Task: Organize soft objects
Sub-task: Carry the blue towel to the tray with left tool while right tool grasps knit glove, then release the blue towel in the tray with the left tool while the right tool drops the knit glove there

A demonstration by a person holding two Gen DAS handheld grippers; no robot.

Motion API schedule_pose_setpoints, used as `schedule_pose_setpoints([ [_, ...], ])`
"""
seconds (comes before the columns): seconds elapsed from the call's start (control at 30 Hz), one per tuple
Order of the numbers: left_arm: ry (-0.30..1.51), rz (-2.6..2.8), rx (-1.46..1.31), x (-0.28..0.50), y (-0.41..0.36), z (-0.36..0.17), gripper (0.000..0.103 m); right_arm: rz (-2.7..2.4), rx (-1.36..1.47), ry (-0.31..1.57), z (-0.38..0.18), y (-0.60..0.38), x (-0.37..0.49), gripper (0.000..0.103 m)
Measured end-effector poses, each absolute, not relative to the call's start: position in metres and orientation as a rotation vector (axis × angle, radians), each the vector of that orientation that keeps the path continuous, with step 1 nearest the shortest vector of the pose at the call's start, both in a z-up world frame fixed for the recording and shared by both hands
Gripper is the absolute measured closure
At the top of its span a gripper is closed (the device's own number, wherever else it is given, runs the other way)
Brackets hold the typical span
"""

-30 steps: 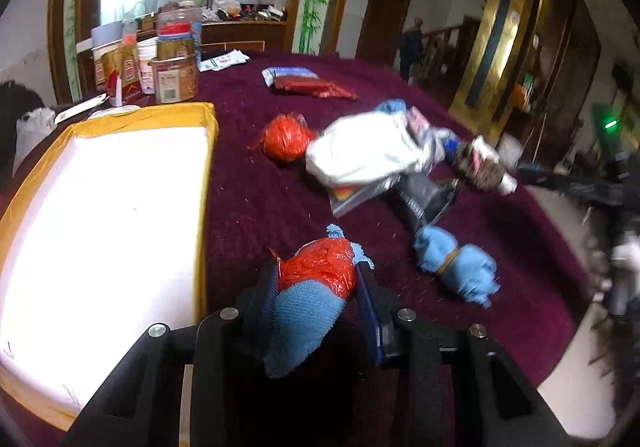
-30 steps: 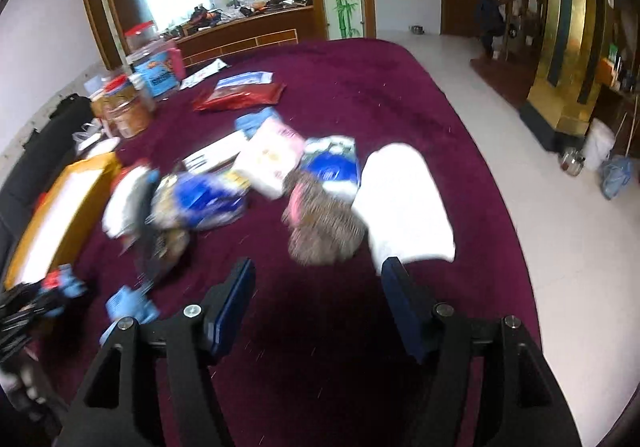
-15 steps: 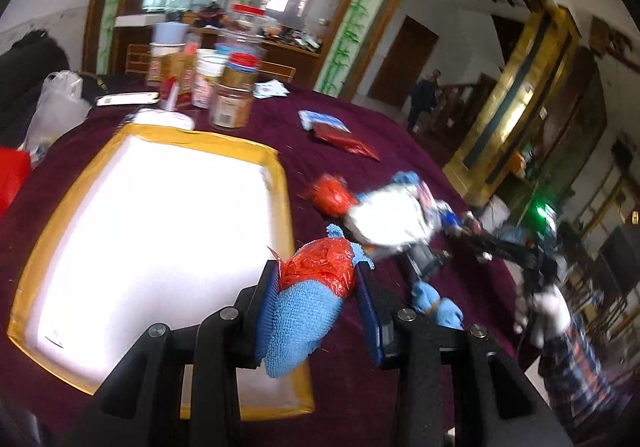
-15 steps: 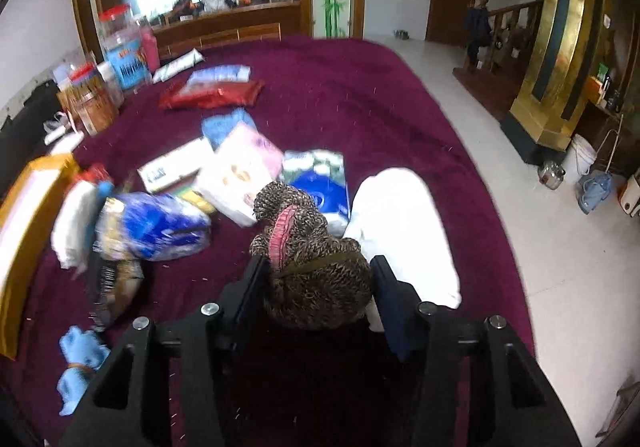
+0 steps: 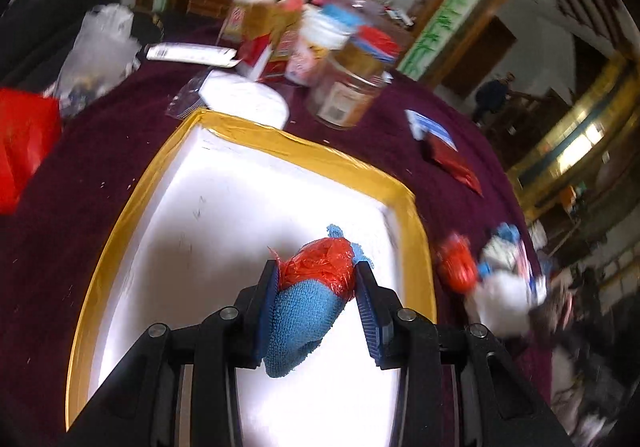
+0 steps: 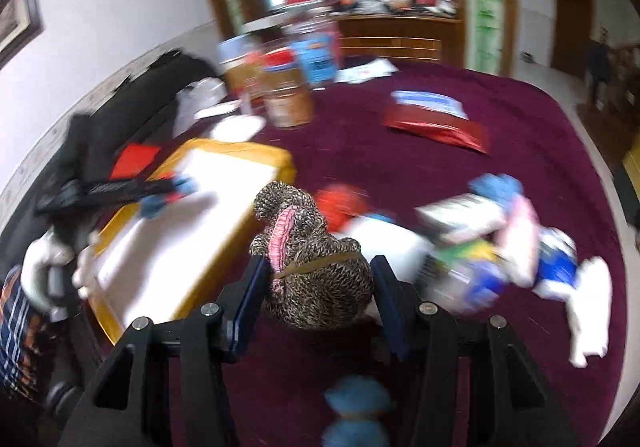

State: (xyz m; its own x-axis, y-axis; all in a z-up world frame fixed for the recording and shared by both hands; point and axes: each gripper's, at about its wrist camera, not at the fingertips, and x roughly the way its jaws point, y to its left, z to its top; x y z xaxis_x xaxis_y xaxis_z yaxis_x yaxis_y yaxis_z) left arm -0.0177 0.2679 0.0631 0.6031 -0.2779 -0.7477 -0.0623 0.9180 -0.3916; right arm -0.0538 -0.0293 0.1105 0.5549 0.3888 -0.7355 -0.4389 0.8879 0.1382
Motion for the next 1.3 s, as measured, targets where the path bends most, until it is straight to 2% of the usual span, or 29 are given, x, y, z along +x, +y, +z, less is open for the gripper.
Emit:
schedule_pose_setpoints([
  [0.3,0.957,-0.02,-0.535,0.049,0.304,0.036,0.062,0.546,-0.165,0.941,0.083,0.098,0.007,0.051],
  [0.47,0.958,0.029,-0.584,0.063,0.32,0.018,0.052,0.507,-0.236,0.968,0.063,0.132,0.034,0.051],
  [0.7,0.926,-0.03,-0.695,0.055,0.334,0.017,0.051,0.49,-0.272,1.008,0.043,0.159,0.057,0.051],
  [0.83,0.88,-0.065,-0.745,0.039,0.341,0.028,0.038,0.423,-0.309,1.004,0.037,0.158,0.064,0.051],
  [1.0,0.828,-0.093,-0.786,0.017,0.344,0.037,0.037,0.364,-0.336,0.977,0.035,0.158,0.068,0.051],
  [1.1,0.824,-0.108,-0.8,0.009,0.342,0.038,0.037,0.364,-0.325,0.965,0.038,0.157,0.067,0.049],
  [1.3,0.822,-0.116,-0.839,-0.013,0.338,0.043,0.037,0.406,-0.207,0.887,0.077,0.13,0.049,0.035],
])
